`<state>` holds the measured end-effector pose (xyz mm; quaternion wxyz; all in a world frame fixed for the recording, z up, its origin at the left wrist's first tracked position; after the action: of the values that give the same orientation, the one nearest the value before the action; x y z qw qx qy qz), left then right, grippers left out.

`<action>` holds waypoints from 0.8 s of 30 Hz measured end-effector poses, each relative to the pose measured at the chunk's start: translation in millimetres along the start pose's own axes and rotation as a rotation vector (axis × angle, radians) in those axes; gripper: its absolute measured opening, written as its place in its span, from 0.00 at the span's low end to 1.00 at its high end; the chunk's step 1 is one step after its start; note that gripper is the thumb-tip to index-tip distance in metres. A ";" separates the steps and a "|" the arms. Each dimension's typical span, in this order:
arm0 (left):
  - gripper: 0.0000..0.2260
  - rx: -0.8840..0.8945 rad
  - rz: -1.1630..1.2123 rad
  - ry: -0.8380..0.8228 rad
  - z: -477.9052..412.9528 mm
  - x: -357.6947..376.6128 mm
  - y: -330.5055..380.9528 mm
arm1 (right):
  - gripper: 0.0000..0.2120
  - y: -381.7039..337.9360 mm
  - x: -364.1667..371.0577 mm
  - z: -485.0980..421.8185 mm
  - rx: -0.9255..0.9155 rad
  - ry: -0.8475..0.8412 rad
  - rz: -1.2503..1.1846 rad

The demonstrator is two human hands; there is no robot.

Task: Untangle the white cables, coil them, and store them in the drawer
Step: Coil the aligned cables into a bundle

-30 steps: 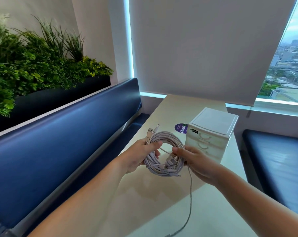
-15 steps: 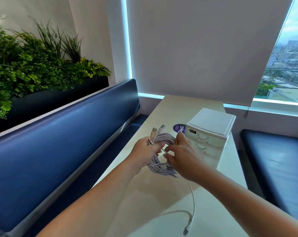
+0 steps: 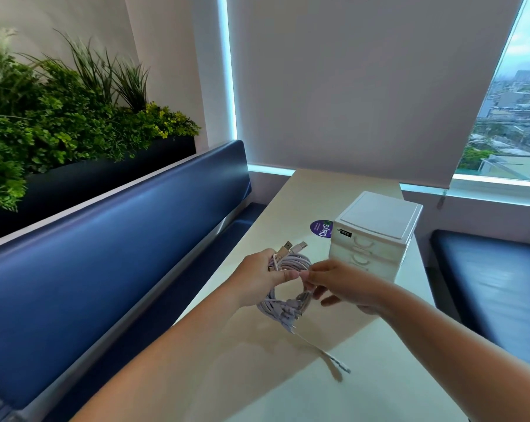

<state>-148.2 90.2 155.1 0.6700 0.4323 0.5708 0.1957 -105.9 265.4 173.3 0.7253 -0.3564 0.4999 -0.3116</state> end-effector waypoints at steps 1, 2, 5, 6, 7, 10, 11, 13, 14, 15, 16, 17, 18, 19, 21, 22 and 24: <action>0.18 0.004 -0.027 0.010 -0.9 1.2 1.1 | 0.15 0.9 -1.1 -0.6 -0.003 0.030 0.043; 0.19 0.006 -0.056 0.017 -1.7 2.4 2.4 | 0.17 2.0 -2.1 -1.5 -0.009 0.063 0.088; 0.20 0.009 -0.145 0.038 -4.2 4.2 7.4 | 0.18 4.4 -3.8 -2.5 -0.024 0.120 0.105; 0.20 0.017 -0.176 0.045 -4.6 4.1 9.1 | 0.18 4.8 -4.0 -2.0 -0.031 0.132 0.076; 0.19 0.023 -0.207 0.052 -4.6 3.9 10.7 | 0.18 4.4 -4.1 -1.4 -0.039 0.143 0.047; 0.18 0.034 -0.295 0.061 -2.7 5.3 12.0 | 0.16 3.3 -5.4 0.8 -0.040 0.131 -0.016; 0.18 0.041 -0.323 0.067 -1.5 6.2 11.8 | 0.16 3.2 -6.0 1.7 -0.026 0.109 -0.042; 0.17 0.053 -0.382 0.086 0.5 7.2 9.6 | 0.16 3.3 -7.2 4.7 0.013 0.063 -0.107; 0.16 0.051 -0.411 0.101 0.6 6.7 7.4 | 0.15 3.5 -7.7 6.2 0.031 0.045 -0.131; 0.15 0.044 -0.440 0.118 0.1 5.4 4.9 | 0.15 3.2 -8.0 7.3 0.045 0.029 -0.134; 0.15 0.036 -0.467 0.135 -0.8 4.0 2.3 | 0.15 2.5 -8.1 8.7 0.056 0.017 -0.116; 0.15 0.032 -0.493 0.149 -1.8 2.7 0.3 | 0.15 1.0 -8.2 9.8 0.064 0.008 -0.077; 0.16 0.034 -0.513 0.158 -3.0 1.9 -1.3 | 0.15 -0.6 -8.8 10.7 0.068 0.005 -0.023; 0.16 0.038 -0.529 0.164 -3.9 1.6 -2.7 | 0.15 -2.8 -9.4 11.3 0.067 0.006 0.040; 0.17 0.045 -0.560 0.174 -5.6 2.0 -4.5 | 0.15 -7.1 -10.7 11.1 0.059 0.014 0.157; 0.17 0.049 -0.579 0.182 -6.4 2.5 -5.1 | 0.15 -8.5 -10.8 10.2 0.054 0.014 0.201; 0.17 0.053 -0.617 0.199 -8.6 3.5 -6.6 | 0.15 -10.2 -10.3 8.9 0.053 0.008 0.251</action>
<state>-156.9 92.3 147.9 0.6273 0.2351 0.7423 0.0099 -101.6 269.9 189.1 0.7659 -0.2704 0.5350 -0.2327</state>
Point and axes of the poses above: each hand's wrist, its own z-axis away from the middle knuckle, its own x-axis out of the palm, y = z × x, the point moved 2 cm from there along -z, towards the middle knuckle, and after that the axes turned 2 degrees about z, right-handed, at the moved point
